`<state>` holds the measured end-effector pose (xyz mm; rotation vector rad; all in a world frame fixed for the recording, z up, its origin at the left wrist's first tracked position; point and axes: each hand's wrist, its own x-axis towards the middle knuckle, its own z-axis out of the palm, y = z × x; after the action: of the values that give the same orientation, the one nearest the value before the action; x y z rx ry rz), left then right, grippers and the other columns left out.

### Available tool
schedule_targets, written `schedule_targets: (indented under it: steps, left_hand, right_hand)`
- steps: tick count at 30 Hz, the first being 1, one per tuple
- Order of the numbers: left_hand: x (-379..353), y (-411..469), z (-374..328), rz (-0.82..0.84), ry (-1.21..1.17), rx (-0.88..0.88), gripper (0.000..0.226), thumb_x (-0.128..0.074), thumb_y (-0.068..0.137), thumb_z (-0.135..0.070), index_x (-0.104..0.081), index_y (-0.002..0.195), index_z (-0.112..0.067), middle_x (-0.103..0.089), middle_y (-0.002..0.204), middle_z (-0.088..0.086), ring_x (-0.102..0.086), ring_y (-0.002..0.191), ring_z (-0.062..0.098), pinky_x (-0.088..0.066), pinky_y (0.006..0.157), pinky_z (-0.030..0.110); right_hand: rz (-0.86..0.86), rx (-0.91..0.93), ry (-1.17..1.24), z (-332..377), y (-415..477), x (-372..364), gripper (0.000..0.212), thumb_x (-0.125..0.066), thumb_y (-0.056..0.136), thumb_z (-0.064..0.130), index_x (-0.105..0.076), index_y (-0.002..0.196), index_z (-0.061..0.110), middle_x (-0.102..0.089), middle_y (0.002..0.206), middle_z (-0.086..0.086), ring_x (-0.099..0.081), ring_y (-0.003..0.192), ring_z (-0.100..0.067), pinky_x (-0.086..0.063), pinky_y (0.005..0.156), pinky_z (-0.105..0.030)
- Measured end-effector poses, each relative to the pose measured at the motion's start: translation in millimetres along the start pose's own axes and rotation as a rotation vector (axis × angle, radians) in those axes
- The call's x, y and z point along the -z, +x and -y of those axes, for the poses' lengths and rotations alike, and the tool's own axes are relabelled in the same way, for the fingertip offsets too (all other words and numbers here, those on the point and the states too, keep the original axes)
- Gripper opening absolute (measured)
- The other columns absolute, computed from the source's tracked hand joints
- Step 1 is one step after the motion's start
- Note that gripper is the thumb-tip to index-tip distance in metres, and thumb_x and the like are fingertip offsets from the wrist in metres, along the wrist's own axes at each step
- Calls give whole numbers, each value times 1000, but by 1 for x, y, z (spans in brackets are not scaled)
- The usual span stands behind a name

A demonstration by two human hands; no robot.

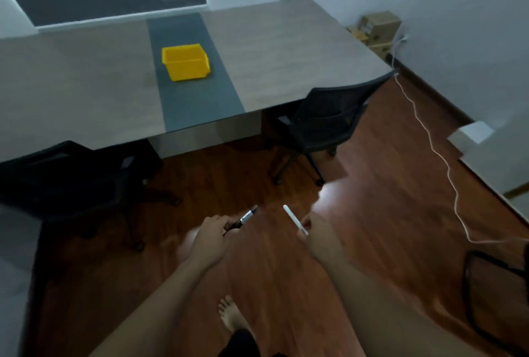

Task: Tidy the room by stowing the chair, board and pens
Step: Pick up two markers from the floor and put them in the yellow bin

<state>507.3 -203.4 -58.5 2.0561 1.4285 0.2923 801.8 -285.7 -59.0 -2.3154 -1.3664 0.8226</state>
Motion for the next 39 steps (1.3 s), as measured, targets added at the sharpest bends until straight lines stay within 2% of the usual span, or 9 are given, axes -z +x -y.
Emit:
schedule_targets:
  steps: [4, 7, 11, 16, 22, 27, 34, 37, 39]
  left_hand:
    - [47, 45, 34, -30, 5, 56, 8, -67, 99, -40, -72, 104, -34, -59, 92, -17, -51, 96, 11, -46, 80, 33]
    - [75, 72, 54, -43, 21, 54, 8, -67, 100, -37, -72, 105, -32, -58, 92, -16, -52, 95, 12, -44, 79, 30]
    - [107, 110, 76, -47, 18, 103, 7, -67, 101, -35, -69, 107, -36, -58, 96, -16, -50, 97, 7, -40, 80, 26]
    - [131, 159, 98, -77, 14, 143, 8, -68, 100, -34, -69, 108, -36, -57, 96, -17, -49, 92, 1, -37, 76, 19]
    - [157, 235, 124, -146, 5, 187, 16, -72, 97, -34, -74, 112, -27, -60, 97, -10, -60, 92, 9, -55, 84, 34]
    - [183, 301, 128, -187, 5, 251, 19, -73, 97, -35, -76, 111, -23, -60, 94, -9, -61, 87, 9, -52, 80, 32]
    - [214, 390, 124, -292, 21, 326, 20, -72, 97, -39, -75, 110, -25, -63, 94, -9, -61, 85, 10, -55, 81, 37]
    - [226, 420, 123, -334, 29, 342, 20, -73, 97, -37, -76, 109, -22, -63, 91, -6, -61, 84, 15, -52, 78, 37]
    - [233, 436, 127, -365, 21, 355, 20, -73, 97, -35, -77, 109, -20, -63, 92, -5, -60, 85, 16, -50, 78, 36]
  right_hand:
    - [0, 44, 10, 53, 50, -12, 19, -78, 90, 27, -60, 96, 29, -68, 97, 5, -67, 81, -11, -54, 64, -28]
    - [19, 57, 4, 85, 83, -20, 19, -77, 92, 26, -59, 99, 28, -68, 100, 5, -66, 83, -10, -49, 62, -22]
    - [36, 98, -6, 125, 125, -34, 19, -77, 93, 27, -59, 99, 28, -68, 103, 4, -68, 87, -12, -61, 74, -34]
    - [80, 132, -36, 170, 184, -42, 19, -75, 93, 29, -58, 102, 30, -66, 104, 6, -68, 89, -12, -62, 77, -37]
    - [108, 185, -79, 214, 283, -38, 19, -74, 95, 28, -57, 103, 29, -64, 104, 5, -65, 90, -13, -56, 72, -31]
    - [131, 216, -107, 254, 370, -17, 19, -74, 93, 29, -58, 102, 28, -64, 102, 4, -65, 87, -15, -56, 71, -34]
    - [133, 302, -91, 299, 483, 18, 18, -75, 91, 30, -58, 94, 28, -67, 93, 5, -64, 77, -13, -46, 59, -32]
    - [108, 356, -65, 309, 521, 24, 16, -73, 89, 29, -56, 92, 28, -65, 90, 5, -63, 76, -17, -53, 64, -38]
    - [101, 381, -57, 315, 539, 25, 15, -72, 89, 28, -57, 91, 28, -63, 89, 5, -61, 78, -19, -49, 65, -38]
